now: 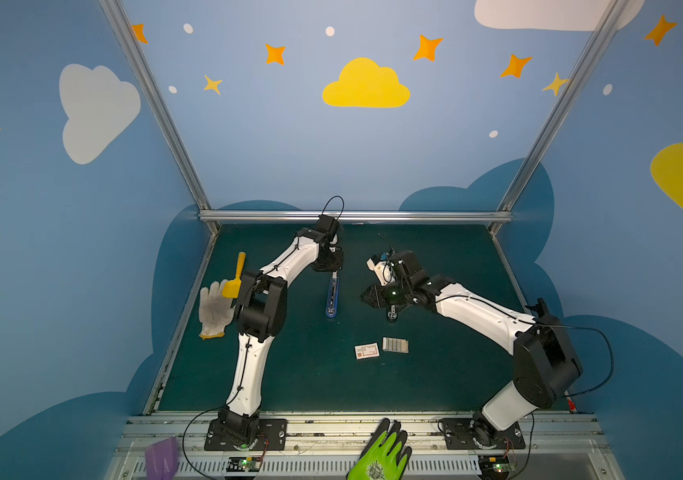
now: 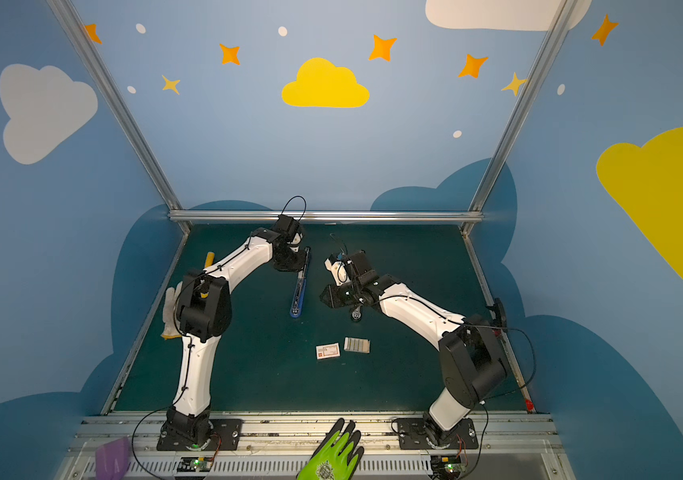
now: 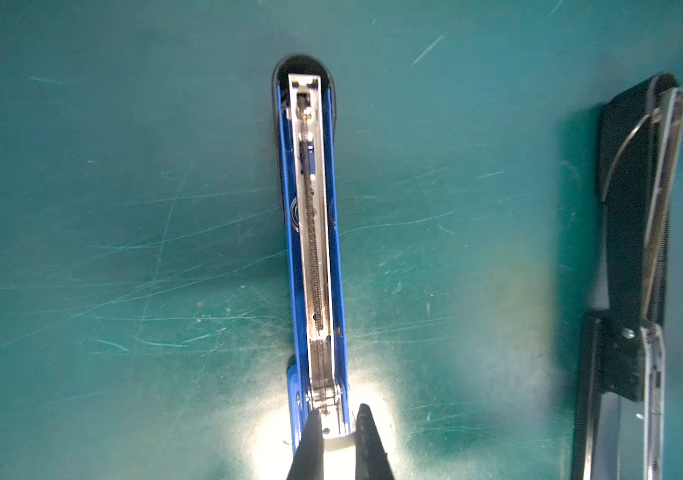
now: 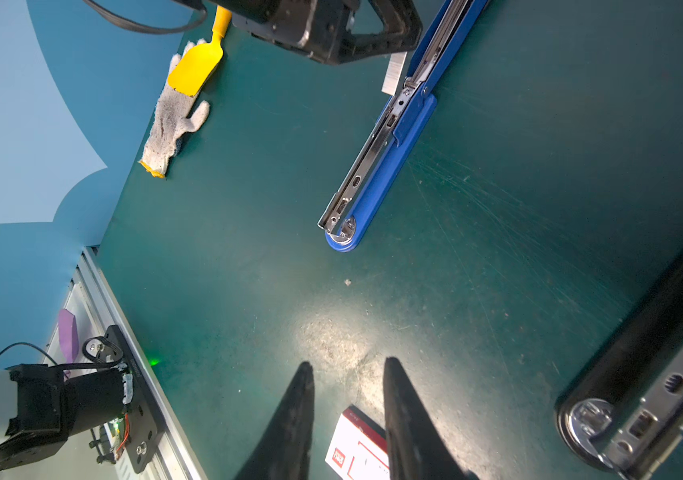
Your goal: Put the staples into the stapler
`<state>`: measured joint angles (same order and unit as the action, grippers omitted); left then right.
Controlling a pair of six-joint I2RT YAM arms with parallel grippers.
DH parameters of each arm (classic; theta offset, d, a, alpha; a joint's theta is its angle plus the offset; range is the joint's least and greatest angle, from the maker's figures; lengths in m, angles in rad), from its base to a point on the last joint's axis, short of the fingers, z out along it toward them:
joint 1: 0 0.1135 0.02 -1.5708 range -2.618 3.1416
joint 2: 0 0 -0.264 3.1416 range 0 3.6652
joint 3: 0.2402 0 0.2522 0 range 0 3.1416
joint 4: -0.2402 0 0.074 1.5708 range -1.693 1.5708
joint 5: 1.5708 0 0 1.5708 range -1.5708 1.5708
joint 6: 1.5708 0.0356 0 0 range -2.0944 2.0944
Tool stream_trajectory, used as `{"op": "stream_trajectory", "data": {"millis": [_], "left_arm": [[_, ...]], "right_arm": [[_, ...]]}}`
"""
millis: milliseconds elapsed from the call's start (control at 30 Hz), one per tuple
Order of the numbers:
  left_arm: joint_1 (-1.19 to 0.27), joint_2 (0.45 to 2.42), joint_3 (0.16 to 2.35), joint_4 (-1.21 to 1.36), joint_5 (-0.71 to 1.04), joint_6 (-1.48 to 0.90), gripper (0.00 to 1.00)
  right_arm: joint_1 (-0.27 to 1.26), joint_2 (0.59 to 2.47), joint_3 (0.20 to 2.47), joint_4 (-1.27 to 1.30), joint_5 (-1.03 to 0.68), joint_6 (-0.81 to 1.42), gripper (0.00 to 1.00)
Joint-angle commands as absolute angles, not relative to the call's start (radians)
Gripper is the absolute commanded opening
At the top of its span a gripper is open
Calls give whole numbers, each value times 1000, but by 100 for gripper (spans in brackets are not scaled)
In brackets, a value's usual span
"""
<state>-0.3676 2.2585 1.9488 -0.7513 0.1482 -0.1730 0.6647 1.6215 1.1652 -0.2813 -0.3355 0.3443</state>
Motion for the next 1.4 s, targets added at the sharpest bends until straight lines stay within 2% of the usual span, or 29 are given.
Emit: {"op": "stream_trajectory", "data": {"millis": [0,1367], "left_arm": [[-372,2289,1968,-760,155,-181,11],[-377,2217,1843,-726,71,-160,9]], "right_arm": [[667,1604,1170,-285,-324,349,29],[660,1549,1137,-287,-322,352,29]]}}
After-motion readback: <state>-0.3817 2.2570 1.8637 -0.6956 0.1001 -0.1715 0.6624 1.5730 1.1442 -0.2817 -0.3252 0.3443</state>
